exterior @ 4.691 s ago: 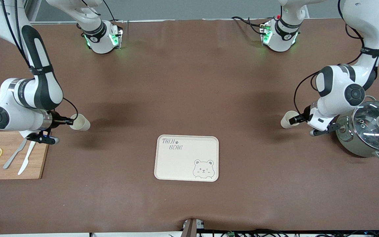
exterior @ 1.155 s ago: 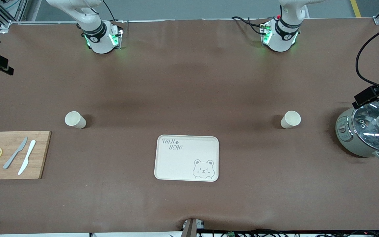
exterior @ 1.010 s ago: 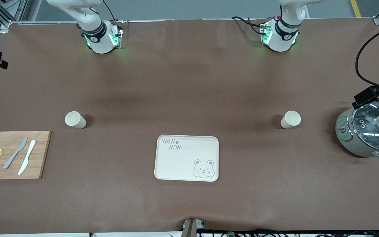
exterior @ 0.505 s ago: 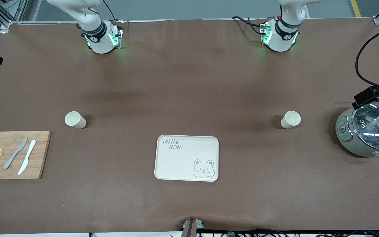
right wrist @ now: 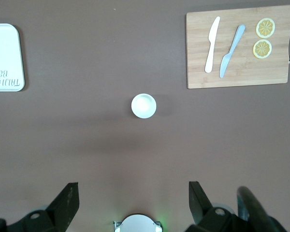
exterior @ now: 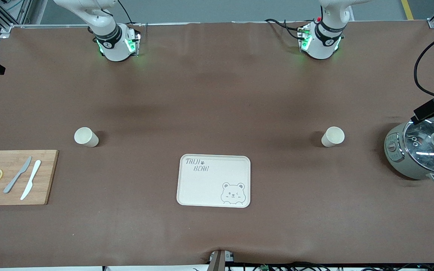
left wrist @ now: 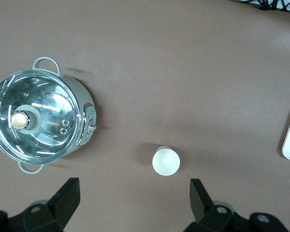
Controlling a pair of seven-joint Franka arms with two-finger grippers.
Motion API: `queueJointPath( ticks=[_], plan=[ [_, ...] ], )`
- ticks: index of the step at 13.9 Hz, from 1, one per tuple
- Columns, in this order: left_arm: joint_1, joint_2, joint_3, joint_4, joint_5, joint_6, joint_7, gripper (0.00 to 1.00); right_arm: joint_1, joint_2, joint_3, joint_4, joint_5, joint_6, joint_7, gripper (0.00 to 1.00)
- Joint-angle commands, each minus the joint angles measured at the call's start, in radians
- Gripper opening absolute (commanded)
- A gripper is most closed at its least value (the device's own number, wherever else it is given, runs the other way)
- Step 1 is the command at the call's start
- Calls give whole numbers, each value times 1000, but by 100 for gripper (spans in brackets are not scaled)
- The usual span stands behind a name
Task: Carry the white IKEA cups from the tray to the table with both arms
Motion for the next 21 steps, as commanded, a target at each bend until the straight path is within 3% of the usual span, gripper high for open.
queueJointPath(
  ticks=[1,3,9,13,21],
  plan=[
    [6,-45,-6,-43,-8,16,24,100,9,-13,13,-12,-68,8,-3,100],
    [6,-45,-6,-36,-8,1,24,100,31,-13,18,-15,-102,8,1,100],
    [3,-45,-9,-34,-9,-5,67,100,28,-14,18,-19,-79,21,4,100],
    [-2,-45,-63,-40,-19,2,87,100,29,-13,18,-21,-79,16,6,100],
    [6,-39,-84,-39,-22,4,88,100,28,-13,18,-19,-65,19,6,100]
  ],
)
